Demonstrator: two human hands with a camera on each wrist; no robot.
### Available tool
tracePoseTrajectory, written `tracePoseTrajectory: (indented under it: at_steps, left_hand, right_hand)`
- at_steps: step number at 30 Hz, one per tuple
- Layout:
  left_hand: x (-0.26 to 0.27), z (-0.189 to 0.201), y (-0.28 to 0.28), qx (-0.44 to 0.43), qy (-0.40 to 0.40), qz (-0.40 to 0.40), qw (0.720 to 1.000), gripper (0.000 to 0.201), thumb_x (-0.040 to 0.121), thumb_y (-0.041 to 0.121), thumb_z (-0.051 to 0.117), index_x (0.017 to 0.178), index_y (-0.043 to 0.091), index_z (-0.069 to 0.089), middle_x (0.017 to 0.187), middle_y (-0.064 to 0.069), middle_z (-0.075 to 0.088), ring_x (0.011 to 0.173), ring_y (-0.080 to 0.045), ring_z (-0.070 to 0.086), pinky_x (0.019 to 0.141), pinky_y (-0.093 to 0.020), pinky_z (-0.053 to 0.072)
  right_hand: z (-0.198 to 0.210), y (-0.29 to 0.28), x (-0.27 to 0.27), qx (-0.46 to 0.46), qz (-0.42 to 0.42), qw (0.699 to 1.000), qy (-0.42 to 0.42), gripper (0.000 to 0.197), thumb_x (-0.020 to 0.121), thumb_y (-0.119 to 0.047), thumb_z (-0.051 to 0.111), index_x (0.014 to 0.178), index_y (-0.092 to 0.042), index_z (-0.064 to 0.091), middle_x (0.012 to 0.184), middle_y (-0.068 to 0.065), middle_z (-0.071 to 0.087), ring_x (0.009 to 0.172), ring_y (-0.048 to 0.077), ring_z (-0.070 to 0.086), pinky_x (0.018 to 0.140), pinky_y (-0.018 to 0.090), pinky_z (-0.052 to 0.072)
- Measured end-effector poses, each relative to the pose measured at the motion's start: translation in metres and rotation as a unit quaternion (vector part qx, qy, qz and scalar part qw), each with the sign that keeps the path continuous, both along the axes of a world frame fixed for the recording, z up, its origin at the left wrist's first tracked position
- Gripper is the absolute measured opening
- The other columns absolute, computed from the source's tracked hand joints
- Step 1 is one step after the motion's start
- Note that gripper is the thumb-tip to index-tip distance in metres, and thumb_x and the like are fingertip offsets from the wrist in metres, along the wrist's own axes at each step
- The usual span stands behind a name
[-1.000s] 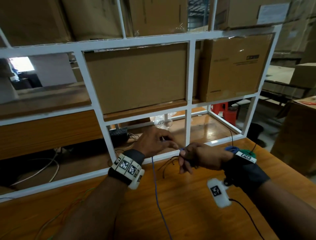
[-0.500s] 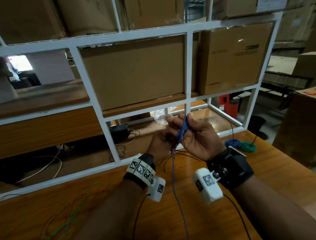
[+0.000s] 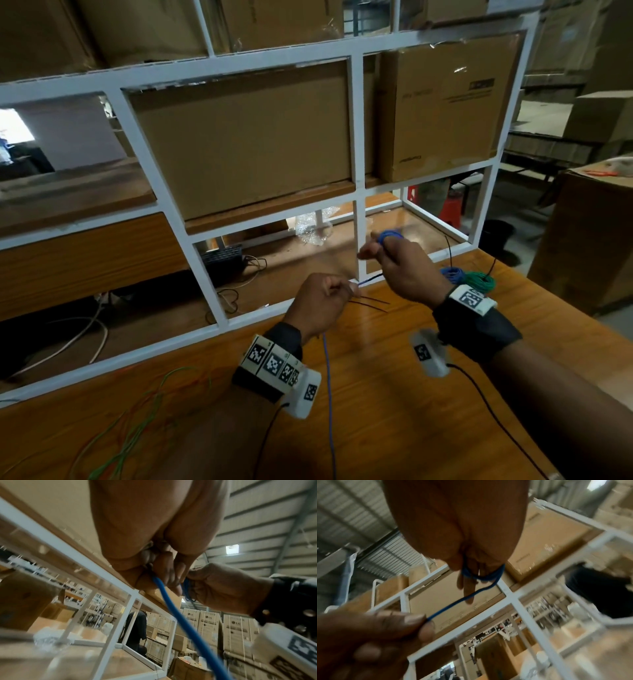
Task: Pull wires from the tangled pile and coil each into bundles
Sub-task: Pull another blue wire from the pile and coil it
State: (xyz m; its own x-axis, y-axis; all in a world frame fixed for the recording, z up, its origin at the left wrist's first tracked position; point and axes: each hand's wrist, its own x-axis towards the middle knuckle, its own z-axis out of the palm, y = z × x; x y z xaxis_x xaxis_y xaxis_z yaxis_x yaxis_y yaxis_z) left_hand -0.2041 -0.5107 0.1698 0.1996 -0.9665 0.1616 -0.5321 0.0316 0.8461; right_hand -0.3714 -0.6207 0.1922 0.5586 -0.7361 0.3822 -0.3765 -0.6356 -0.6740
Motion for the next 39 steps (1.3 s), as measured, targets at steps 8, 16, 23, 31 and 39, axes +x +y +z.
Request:
tracePoseTrajectory:
  at_steps: [8,16,23,31,39]
  left_hand:
    - [0.0,0.034,-0.009,-0.044,-0.185,-0.048,0.98,0.016,0.096,0.032,0.063,0.085,0.024,0.072,0.076,0.013,0.063,0.071,0.004,0.055,0.056,-0.01,0.038]
    - [0.001,0.063,-0.023,-0.059,-0.152,-0.145,0.976,0.015,0.091,0.03,0.071,0.09,0.017,0.077,0.083,0.006,0.073,0.078,-0.006,0.068,0.072,-0.03,0.057]
    - [0.0,0.08,-0.031,-0.08,-0.103,-0.178,0.975,0.013,0.091,0.018,0.072,0.089,0.006,0.076,0.078,0.001,0.071,0.07,-0.002,0.062,0.065,-0.014,0.046]
    - [0.001,0.086,-0.043,-0.086,0.02,-0.165,0.982,0.021,0.093,0.025,0.07,0.091,0.004,0.074,0.079,-0.029,0.062,0.064,-0.017,0.055,0.057,-0.033,0.046]
    - [-0.017,0.057,-0.047,-0.047,0.142,-0.13,0.98,0.02,0.099,0.011,0.057,0.088,0.019,0.072,0.076,-0.022,0.06,0.056,-0.018,0.05,0.048,-0.025,0.039]
  right_hand:
    - [0.012,0.009,-0.028,0.165,0.141,0.952,0.215,0.03,0.11,-0.033,0.043,0.106,-0.019,0.069,0.102,-0.005,0.078,0.091,0.013,0.064,0.083,0.032,0.047]
    - [0.006,0.007,-0.047,0.302,0.317,0.894,0.096,0.036,0.108,-0.032,0.047,0.127,-0.005,0.063,0.127,0.008,0.073,0.119,0.031,0.065,0.1,0.044,0.05]
    - [-0.006,0.014,-0.045,0.467,0.458,0.746,-0.125,0.042,0.097,0.013,0.047,0.138,0.008,0.052,0.146,0.032,0.052,0.145,0.039,0.044,0.118,0.04,0.039]
    - [-0.006,0.021,-0.026,0.512,0.47,0.645,-0.319,0.038,0.094,0.011,0.058,0.132,0.006,0.06,0.137,0.028,0.061,0.134,0.035,0.057,0.103,0.032,0.054]
    - [0.02,0.022,-0.01,0.472,0.387,0.607,-0.509,0.037,0.086,0.009,0.071,0.122,0.002,0.068,0.141,0.025,0.06,0.135,0.031,0.058,0.102,0.032,0.055]
